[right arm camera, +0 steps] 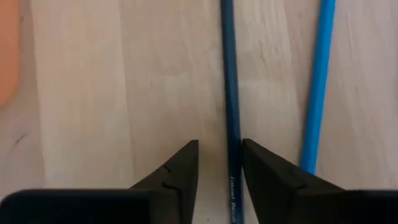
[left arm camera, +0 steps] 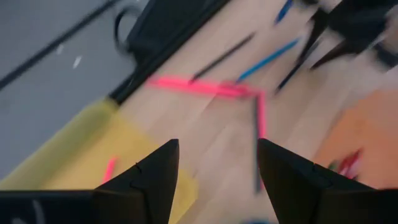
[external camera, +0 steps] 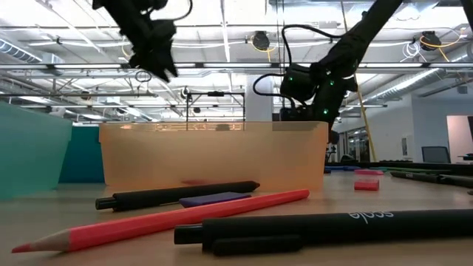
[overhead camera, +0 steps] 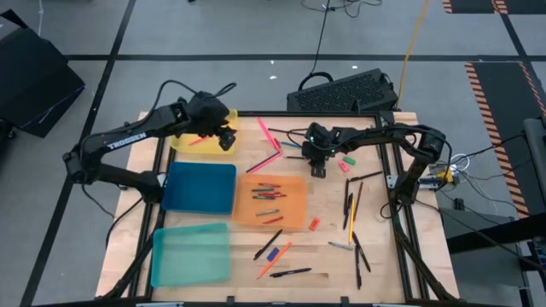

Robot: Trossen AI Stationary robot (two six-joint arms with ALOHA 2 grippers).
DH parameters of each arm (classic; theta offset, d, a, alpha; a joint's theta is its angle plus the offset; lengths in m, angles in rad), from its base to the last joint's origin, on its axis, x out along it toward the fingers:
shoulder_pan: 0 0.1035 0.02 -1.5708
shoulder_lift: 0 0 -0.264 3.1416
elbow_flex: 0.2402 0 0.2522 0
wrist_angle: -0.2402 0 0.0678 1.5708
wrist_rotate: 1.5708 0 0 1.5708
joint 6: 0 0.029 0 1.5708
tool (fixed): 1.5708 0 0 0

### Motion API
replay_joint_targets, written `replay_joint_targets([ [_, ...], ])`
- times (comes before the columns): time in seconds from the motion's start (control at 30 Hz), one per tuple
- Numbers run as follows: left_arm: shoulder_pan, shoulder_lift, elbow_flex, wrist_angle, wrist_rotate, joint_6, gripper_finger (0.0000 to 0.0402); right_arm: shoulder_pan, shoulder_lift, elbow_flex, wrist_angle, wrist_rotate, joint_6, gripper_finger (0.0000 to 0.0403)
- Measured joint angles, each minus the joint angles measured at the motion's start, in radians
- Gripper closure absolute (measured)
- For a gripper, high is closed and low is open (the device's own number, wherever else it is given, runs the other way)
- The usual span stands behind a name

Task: Sort crayons/erasers/pens/pencils in bins
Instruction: Put the black pencil into yellow bin

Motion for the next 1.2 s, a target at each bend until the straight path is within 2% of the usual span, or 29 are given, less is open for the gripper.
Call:
replay_joint_targets([
  [0.3,-0.103,0.003,0.0,0.256,0.013,-0.032,0.0183,0.001,0.003,-0.056,-0.026,0.014,0.028,0.0359],
  [0.5,-0.106,-0.002,0.0,0.292,0.011,-0.032,0.0183,0.01,0.003,-0.066,-0.068,0.048,-0.02,0.0393],
  [0.6,-0.101,-0.018,0.0,0.273,0.01,-0.049,0.0183,0.019,-0.023,-0.075,-0.1,0.036,0.04,0.0394],
  [0.67,-0.098,-0.032,0.0,0.258,-0.003,-0.055,0.0183,0.026,-0.068,-0.117,-0.084,-0.001,0.082,0.0393],
  [0.87,-0.097,-0.04,0.001,0.234,-0.033,-0.057,0.0183,0.043,-0.306,-0.294,0.062,-0.01,0.181,0.0393],
  [1.03,-0.098,-0.008,0.001,0.313,0.056,-0.074,0.0183,0.043,-0.517,-0.354,0.107,-0.006,0.269,0.0393],
  [1.2,-0.107,0.06,0.001,0.463,0.13,-0.111,0.0183,0.042,-0.659,-0.355,0.193,-0.005,0.334,0.0393],
])
